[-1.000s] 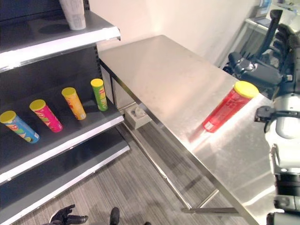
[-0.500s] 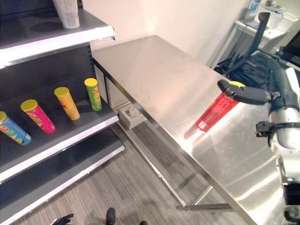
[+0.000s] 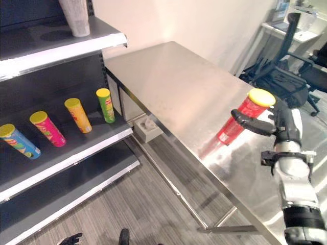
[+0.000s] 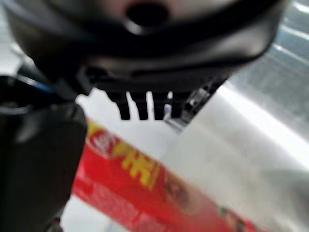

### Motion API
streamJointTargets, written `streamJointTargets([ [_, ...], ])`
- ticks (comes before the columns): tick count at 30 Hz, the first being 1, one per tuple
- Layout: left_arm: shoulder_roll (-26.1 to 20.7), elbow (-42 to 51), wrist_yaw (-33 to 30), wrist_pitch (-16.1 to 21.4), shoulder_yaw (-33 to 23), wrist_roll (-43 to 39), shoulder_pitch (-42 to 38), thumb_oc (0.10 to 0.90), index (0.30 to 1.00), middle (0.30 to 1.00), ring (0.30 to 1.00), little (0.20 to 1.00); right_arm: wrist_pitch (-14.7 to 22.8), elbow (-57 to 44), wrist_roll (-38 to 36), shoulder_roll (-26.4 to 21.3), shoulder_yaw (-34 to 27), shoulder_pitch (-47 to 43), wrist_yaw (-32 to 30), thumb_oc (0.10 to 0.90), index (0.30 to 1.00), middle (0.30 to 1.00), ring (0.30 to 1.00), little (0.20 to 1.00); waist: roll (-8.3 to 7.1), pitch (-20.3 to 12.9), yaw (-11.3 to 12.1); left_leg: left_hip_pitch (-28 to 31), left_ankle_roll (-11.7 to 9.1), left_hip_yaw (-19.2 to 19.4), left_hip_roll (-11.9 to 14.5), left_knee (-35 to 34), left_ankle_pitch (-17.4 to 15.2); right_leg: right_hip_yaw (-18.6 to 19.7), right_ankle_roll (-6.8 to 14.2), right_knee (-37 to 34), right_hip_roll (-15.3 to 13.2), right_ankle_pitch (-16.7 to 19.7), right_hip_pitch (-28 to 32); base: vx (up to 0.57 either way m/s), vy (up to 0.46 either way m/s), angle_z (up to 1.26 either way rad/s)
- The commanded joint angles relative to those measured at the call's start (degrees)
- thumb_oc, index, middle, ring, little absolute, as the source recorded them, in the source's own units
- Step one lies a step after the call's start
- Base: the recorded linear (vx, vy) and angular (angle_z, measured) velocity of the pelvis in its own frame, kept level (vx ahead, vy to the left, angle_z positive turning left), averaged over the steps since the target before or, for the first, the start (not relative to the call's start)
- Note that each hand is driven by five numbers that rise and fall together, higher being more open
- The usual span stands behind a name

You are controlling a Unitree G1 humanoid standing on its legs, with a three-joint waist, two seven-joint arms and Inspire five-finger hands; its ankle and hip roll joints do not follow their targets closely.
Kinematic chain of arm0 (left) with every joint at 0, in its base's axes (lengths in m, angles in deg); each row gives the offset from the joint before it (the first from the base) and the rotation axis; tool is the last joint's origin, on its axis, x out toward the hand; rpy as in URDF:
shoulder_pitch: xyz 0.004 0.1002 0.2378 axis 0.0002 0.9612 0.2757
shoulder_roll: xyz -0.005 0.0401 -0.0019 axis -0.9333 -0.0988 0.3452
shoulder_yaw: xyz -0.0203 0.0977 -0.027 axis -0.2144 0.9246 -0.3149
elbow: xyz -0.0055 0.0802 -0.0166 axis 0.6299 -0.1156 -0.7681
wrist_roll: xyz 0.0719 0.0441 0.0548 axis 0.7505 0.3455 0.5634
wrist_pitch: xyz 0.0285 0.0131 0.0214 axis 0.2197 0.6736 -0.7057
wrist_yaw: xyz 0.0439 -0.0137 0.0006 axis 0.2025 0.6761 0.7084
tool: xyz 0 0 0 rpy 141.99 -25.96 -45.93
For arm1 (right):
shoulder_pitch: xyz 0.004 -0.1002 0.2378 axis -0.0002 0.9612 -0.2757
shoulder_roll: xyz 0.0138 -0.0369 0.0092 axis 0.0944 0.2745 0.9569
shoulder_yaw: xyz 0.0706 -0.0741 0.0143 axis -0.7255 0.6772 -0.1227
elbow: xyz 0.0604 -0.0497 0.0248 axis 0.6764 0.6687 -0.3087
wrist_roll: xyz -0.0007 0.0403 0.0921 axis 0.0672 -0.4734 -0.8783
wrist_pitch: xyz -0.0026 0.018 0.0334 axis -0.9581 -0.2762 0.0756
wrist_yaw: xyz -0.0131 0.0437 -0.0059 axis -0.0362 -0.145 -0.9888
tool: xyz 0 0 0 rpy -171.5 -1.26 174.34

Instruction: Put the goods on the table back onto the shelves and tidy them up.

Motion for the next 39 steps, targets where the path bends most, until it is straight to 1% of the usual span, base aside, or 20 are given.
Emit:
streamJointTargets([
  [1,-2.3,-0.4,-0.9,0.7,1.3,1.0,-1.8,0.800,0.900,0.900,0.900,0.900,4.0,-1.9,0.3,-6.5,-1.6,-7.2,-4.8,0.800,0.900,0.900,0.900,0.900,-1.60,-2.7,2.5,3.3,-6.1,-0.5,6.6,0.2,-7.7,-0.4,4.7,0.8,-3.8,1.9,-3.4,0.02,0.003,0.07],
  [7,-2.3,-0.2,-0.9,0.6,2.0,0.8,-1.8,0.800,0.900,0.900,0.900,0.900,3.5,0.0,0.3,-6.7,1.6,-10.6,-4.8,0.800,0.900,0.900,0.900,0.900,-1.98,-2.7,3.1,3.3,-6.1,-0.8,6.6,0.2,-7.8,-0.8,4.7,0.8,-3.9,1.9,-3.3,0.00,0.000,0.03],
  [8,-2.4,-0.2,-1.0,0.6,2.0,0.7,-1.9,0.800,0.900,0.900,0.900,0.900,3.4,0.2,0.4,-6.7,2.0,-11.0,-4.7,0.560,0.540,0.540,0.540,0.540,-2.04,-2.6,3.2,3.3,-6.1,-0.9,6.6,0.2,-7.8,-0.9,4.7,0.8,-3.9,1.9,-3.2,0.00,0.000,0.00],
  [9,-2.4,-0.2,-1.1,0.6,2.0,0.6,-1.9,0.800,0.900,0.900,0.900,0.900,3.4,0.3,0.3,-6.9,2.3,-11.3,-4.7,0.400,0.300,0.300,0.300,0.300,-2.07,-2.6,3.2,3.3,-6.1,-0.9,6.6,0.2,-7.8,-0.8,4.7,0.8,-3.9,1.9,-3.2,0.00,0.000,0.00],
  [15,-2.4,0.0,-1.1,0.6,2.1,0.6,-1.8,0.800,0.900,0.900,0.900,0.900,3.2,0.2,0.3,-7.1,2.7,-11.4,-4.3,0.400,0.300,0.300,0.300,0.300,-2.29,-2.5,3.2,3.4,-6.1,-0.9,6.6,0.2,-7.8,-1.0,4.7,0.8,-3.9,1.8,-3.1,0.00,0.000,0.00],
  [20,-2.6,0.3,-1.4,0.5,1.9,0.5,-2.3,0.800,0.900,0.900,0.900,0.900,4.1,-1.6,-0.4,-6.8,0.6,-11.0,-5.6,0.400,0.300,0.300,0.300,0.300,-2.22,-2.7,3.0,3.5,-6.2,-0.9,6.6,0.2,-8.0,-1.2,4.6,0.8,-3.9,1.6,-2.9,0.00,-0.006,0.00],
  [23,-2.7,0.7,-1.8,0.4,0.9,0.5,-2.4,0.800,0.900,0.900,0.900,0.900,5.2,-6.7,0.7,-5.5,-1.9,-10.2,-7.5,0.400,0.300,0.300,0.300,0.300,-1.88,-2.9,3.0,3.9,-6.3,-1.1,6.8,0.2,-8.2,-1.2,4.5,0.8,-3.7,1.2,-2.4,0.00,-0.037,0.03],
  [24,-2.7,0.7,-1.8,0.4,1.0,0.5,-2.4,0.800,0.900,0.900,0.900,0.900,5.1,-7.0,0.8,-5.3,-2.1,-9.9,-7.5,0.400,0.300,0.300,0.300,0.300,-1.93,-2.9,3.0,3.9,-6.3,-1.1,6.8,0.2,-8.2,-1.2,4.4,0.8,-3.7,1.2,-2.4,0.00,-0.078,0.08],
  [25,-2.4,0.9,-2.3,0.3,-0.1,1.0,-2.0,0.800,0.900,0.900,0.900,0.900,7.4,-15.0,3.1,-2.6,-5.7,-8.7,-10.2,0.400,0.300,0.300,0.300,0.300,-1.24,-3.2,3.2,4.0,-6.4,-1.6,7.1,0.2,-8.1,-1.3,4.1,0.8,-3.3,0.5,-2.1,-0.03,-0.121,0.19],
  [26,-2.2,1.0,-2.6,0.4,-0.6,1.3,-1.7,0.800,0.900,0.900,0.900,0.900,8.6,-20.5,5.0,-1.0,-7.3,-8.2,-11.4,0.400,0.300,0.300,0.300,0.300,-1.03,-3.2,3.7,3.9,-6.7,-2.4,7.5,0.2,-7.7,-1.6,3.7,0.9,-2.8,0.0,-1.9,-0.07,-0.174,0.40],
  [27,-2.1,1.1,-2.7,0.4,-0.9,1.3,-1.4,0.800,0.900,0.900,0.900,0.900,9.2,-23.2,5.9,-0.3,-7.8,-8.5,-12.1,0.400,0.300,0.300,0.300,0.300,-0.90,-3.2,4.2,3.5,-7.2,-3.1,7.8,0.2,-7.2,-1.9,3.3,0.9,-2.3,-0.4,-1.9,-0.18,-0.227,0.42],
  [28,-2.0,1.5,-2.8,0.6,-0.9,0.8,-1.0,0.800,0.900,0.900,0.900,0.900,10.1,-26.0,6.5,0.6,-7.8,-9.3,-12.7,0.400,0.300,0.300,0.300,0.300,-0.86,-2.6,5.5,2.3,-7.9,-4.7,8.6,0.2,-5.9,-2.6,2.4,0.8,-1.2,-1.2,-1.9,-0.21,-0.216,0.45],
  [32,-2.1,2.3,-3.0,0.8,-0.8,-0.6,-1.4,0.800,0.900,0.900,0.900,0.900,10.9,-28.3,7.1,1.1,-6.8,-11.6,-13.7,0.400,0.300,0.300,0.300,0.300,-0.84,-0.7,8.0,-1.6,-9.7,-8.4,9.4,0.4,-3.1,-5.2,1.3,0.8,0.3,-2.8,-2.2,-0.22,-0.141,0.67],
  [33,-2.0,3.0,-3.1,1.0,-0.6,-1.4,-2.2,0.800,0.900,0.900,0.900,0.900,11.0,-29.0,7.5,0.2,-7.1,-12.3,-14.2,0.400,0.300,0.300,0.300,0.300,-0.93,0.6,8.3,-4.9,-10.2,-8.9,9.3,0.8,-1.2,-7.7,1.3,0.8,-0.1,-2.6,-2.8,-0.29,-0.048,0.59],
  [34,-1.9,3.3,-3.0,1.1,-0.4,-1.7,-2.7,0.800,0.900,0.900,0.900,0.900,10.9,-29.3,7.6,-0.2,-7.4,-12.1,-14.4,0.400,0.300,0.300,0.300,0.300,-1.00,1.1,8.0,-5.6,-10.4,-5.8,10.0,1.2,-1.2,-9.3,1.3,0.8,-0.6,-2.7,-2.8,-0.33,0.053,1.35],
  [35,-1.8,4.0,-3.0,1.0,-0.4,-1.8,-3.5,0.800,0.900,0.900,0.900,0.900,10.3,-30.2,8.2,-0.6,-8.1,-11.5,-14.9,0.400,0.300,0.300,0.300,0.300,-1.04,1.6,7.3,-7.0,-10.0,1.6,12.0,3.6,-1.0,-12.3,1.5,0.8,-1.8,-2.1,-2.9,-0.23,0.121,1.48],
  [36,-1.9,4.4,-2.9,1.0,-0.5,-1.8,-3.7,0.800,0.900,0.900,0.900,0.900,9.9,-30.4,8.3,-0.6,-8.1,-11.2,-14.8,0.400,0.300,0.300,0.300,0.300,-0.98,1.6,7.1,-6.8,-10.0,3.5,13.1,4.5,-1.3,-13.3,1.7,0.9,-2.4,-1.4,-3.2,-0.19,0.154,1.53],
  [37,-1.8,4.2,-3.0,0.9,-0.6,-1.6,-3.8,0.800,0.900,0.900,0.900,0.900,9.6,-30.5,8.4,-0.3,-8.1,-10.8,-14.6,0.400,0.300,0.300,0.300,0.300,-0.84,1.4,7.2,-6.1,-10.1,3.9,13.8,5.1,-1.9,-13.9,1.8,1.0,-3.0,-0.8,-3.4,-0.13,0.206,0.83],
  [38,-1.9,3.8,-3.1,0.9,-0.9,-1.5,-4.0,0.800,0.900,0.900,0.900,0.900,9.4,-31.0,8.7,0.3,-8.2,-10.4,-14.4,0.400,0.300,0.300,0.300,0.300,-0.69,1.2,6.7,-4.6,-10.5,3.2,15.1,7.1,-3.8,-15.1,2.2,1.3,-4.5,0.2,-3.5,-0.10,0.238,0.58],
  [39,-1.9,3.6,-3.2,1.0,-1.0,-1.5,-4.0,0.800,0.900,0.900,0.900,0.900,9.3,-31.1,8.4,0.5,-8.3,-10.1,-14.1,0.400,0.300,0.300,0.300,0.300,-0.46,1.0,6.1,-3.6,-10.7,3.0,15.9,7.9,-4.7,-15.8,2.6,1.5,-5.5,0.7,-3.6,-0.12,0.286,0.65],
])
